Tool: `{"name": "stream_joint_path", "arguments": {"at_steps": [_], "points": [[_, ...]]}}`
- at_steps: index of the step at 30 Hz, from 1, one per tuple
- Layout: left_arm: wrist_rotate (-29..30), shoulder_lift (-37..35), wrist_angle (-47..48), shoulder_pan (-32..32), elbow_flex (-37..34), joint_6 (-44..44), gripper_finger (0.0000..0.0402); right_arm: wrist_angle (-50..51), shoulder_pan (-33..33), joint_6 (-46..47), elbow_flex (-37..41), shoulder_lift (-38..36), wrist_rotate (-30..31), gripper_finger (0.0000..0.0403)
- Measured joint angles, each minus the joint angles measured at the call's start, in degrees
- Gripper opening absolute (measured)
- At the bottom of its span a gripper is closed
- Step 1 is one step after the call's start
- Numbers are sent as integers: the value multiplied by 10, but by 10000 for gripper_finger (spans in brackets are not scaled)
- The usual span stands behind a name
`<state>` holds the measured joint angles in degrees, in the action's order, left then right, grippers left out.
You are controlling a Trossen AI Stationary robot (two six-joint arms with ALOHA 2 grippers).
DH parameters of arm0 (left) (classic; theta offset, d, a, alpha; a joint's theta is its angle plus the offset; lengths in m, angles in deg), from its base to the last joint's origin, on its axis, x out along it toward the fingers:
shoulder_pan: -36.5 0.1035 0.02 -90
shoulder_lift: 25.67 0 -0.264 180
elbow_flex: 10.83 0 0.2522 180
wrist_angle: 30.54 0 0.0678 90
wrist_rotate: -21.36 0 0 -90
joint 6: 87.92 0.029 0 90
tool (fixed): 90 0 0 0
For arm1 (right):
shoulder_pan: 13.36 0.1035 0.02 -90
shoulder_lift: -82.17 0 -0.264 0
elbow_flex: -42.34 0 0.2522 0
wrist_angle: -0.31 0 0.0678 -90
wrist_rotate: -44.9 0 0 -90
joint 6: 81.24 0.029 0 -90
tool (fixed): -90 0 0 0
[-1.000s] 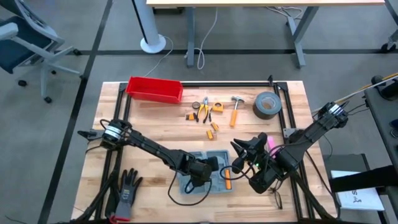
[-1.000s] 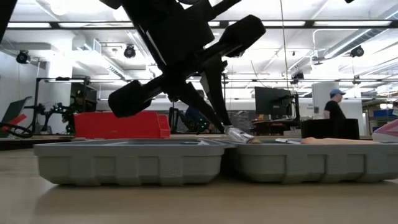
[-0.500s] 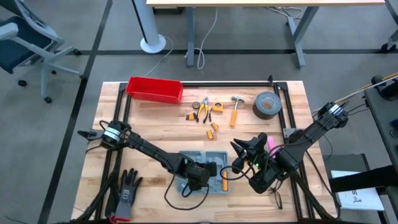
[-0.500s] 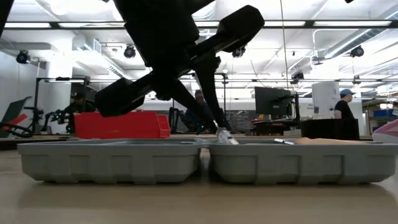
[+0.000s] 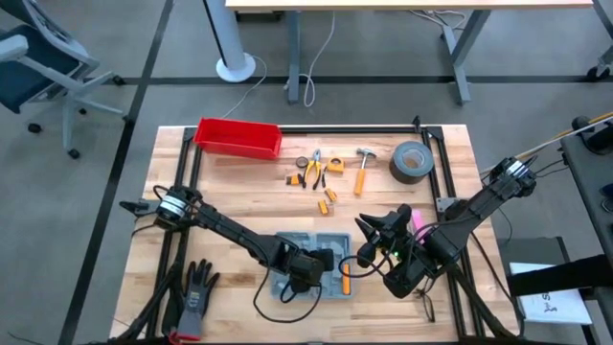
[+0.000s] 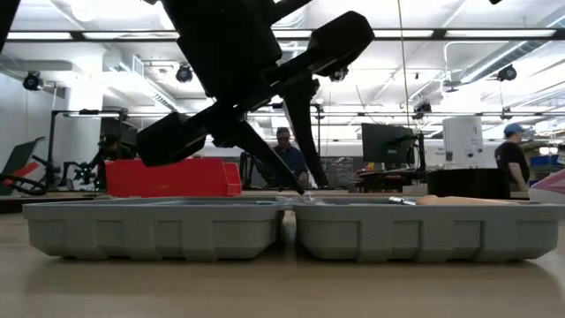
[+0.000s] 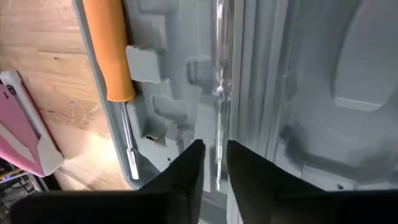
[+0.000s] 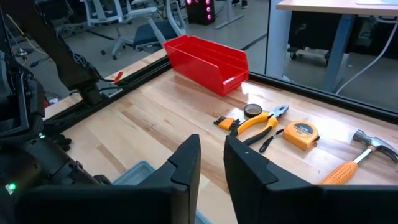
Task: Prefit tool cases
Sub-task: Put the voltage tester screwdriver into the gray toolbox
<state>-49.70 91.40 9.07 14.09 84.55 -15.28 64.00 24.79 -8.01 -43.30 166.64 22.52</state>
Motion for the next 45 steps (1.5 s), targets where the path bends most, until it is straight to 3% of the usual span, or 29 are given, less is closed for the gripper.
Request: {"name": "stream_joint_path", "arguments": {"at_steps": [8, 18, 26, 35, 39, 45], "points": [[19, 0, -19, 0, 0, -11, 132, 0, 0, -4, 0, 0, 0, 55], [26, -1, -28, -4, 15, -85, 145, -1, 0, -4, 0, 0, 0, 69], [15, -1, 57, -8, 64, -351, 118, 0, 2, -4, 0, 0, 0, 52], [-145, -1, 81, 3, 108, -695, 96, -1, 2, -8, 0, 0, 5, 55], [-145, 5, 68, 7, 102, -764, 95, -2, 2, -12, 0, 0, 6, 65], [-145, 24, 71, 8, 102, -798, 109, -5, 2, -21, 0, 0, 14, 73]]}}
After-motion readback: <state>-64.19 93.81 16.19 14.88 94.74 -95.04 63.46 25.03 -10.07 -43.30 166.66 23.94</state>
